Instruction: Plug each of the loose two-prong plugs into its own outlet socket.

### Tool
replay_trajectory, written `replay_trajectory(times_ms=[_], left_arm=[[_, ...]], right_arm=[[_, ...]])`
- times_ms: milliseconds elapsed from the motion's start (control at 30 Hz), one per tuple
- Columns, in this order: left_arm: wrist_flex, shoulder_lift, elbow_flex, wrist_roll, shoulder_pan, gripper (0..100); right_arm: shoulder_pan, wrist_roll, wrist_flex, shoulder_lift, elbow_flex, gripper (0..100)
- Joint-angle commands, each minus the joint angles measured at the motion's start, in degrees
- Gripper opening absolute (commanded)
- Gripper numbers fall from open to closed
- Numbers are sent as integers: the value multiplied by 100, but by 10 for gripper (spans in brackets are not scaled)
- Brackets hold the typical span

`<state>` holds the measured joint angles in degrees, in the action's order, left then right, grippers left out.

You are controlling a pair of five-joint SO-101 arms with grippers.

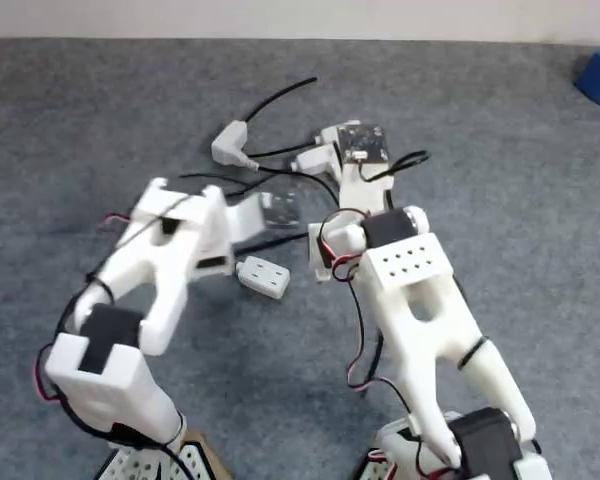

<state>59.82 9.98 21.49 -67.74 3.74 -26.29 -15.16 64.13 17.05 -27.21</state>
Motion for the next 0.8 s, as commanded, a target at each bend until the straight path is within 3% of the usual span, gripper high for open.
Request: replay_trajectory(times_ms=[0, 567, 767], left_arm=[[-264, -154, 22, 308, 646, 305], [-791, -549, -92, 229, 919, 308], [378, -558, -804, 202, 769, 390]], right_arm=[[75, 141, -84, -136, 303, 6], [75, 176, -75, -154, 321, 6], [75, 185, -75, -154, 330, 6]])
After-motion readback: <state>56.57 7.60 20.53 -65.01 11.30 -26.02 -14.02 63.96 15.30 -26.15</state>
